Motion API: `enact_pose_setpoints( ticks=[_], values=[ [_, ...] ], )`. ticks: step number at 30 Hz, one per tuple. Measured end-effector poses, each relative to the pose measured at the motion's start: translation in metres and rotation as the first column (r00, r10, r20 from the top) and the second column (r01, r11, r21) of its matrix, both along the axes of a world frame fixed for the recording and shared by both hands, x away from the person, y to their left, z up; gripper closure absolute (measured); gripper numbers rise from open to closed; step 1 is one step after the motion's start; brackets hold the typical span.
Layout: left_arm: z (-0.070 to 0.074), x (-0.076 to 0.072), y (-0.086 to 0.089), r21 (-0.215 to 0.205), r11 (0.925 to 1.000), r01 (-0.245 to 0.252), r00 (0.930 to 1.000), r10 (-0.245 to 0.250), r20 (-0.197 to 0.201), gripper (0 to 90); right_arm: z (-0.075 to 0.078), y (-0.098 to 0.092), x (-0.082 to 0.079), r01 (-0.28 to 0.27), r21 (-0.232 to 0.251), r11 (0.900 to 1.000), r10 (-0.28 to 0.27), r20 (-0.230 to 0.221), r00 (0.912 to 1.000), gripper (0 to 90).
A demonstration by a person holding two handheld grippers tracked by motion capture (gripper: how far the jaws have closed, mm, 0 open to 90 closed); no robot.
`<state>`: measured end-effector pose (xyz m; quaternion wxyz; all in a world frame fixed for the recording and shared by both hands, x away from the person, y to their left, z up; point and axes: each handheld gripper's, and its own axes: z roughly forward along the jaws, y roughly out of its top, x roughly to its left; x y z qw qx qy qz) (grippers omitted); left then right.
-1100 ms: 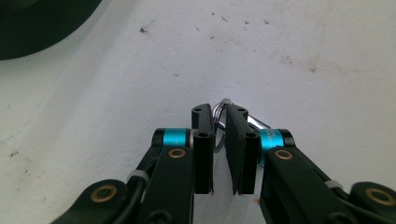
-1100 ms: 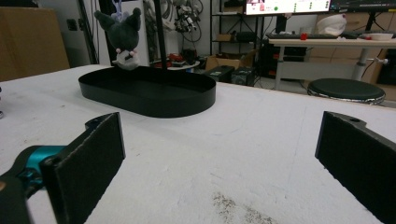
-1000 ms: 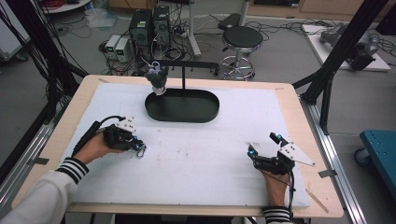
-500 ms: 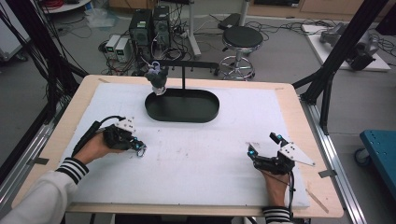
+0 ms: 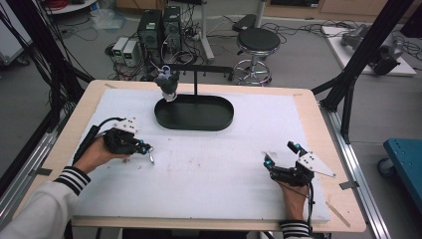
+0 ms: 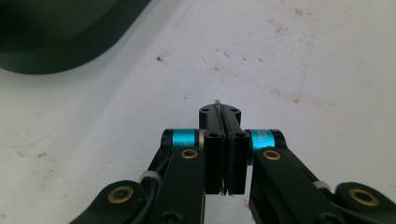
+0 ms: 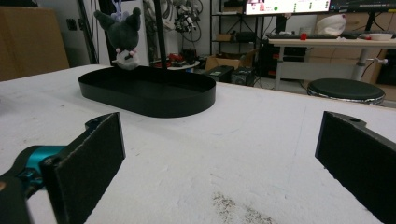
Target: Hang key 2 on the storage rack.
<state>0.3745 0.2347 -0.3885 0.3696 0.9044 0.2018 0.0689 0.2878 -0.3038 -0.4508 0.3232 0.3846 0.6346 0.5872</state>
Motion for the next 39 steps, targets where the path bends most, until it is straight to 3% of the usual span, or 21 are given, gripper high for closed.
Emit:
enact_pose_setpoints(
  ticks=[5, 7, 13, 29, 39],
  values=[
    [0.013, 0.0, 0.002, -0.031, 0.9995, -0.01, 0.9997, 0.011, 0.022, 88.1, 0.0, 0.0, 0.0, 0.0, 0.0, 1.0, 0.0, 0.0, 1.0, 0.7],
    [0.017, 0.0, 0.004, -0.072, 0.9973, -0.019, 0.9992, 0.021, 0.034, 88.1, 0.0, 0.0, 0.0, 0.0, 0.0, 1.0, 0.0, 0.0, 1.0, 0.7],
    [0.037, 0.003, 0.008, -0.099, 0.9944, -0.038, 0.9968, 0.044, 0.067, 88.1, 0.0, -0.001, 0.001, 0.0, -0.002, 1.0, 0.001, 0.005, 1.0, 0.7],
    [0.105, 0.021, 0.0, -0.115, 0.9933, -0.01, 0.9837, 0.031, 0.177, 88.1, 0.0, 0.0, 0.0, -0.002, 0.0, 1.0, 0.002, 0.002, 1.0, 0.7],
    [0.132, 0.041, -0.015, -0.108, 0.9942, 0.008, 0.9797, 0.014, 0.2, 88.1, 0.0, 0.0, 0.0, -0.002, 0.0, 1.0, 0.002, 0.002, 1.0, 0.7]
  ],
)
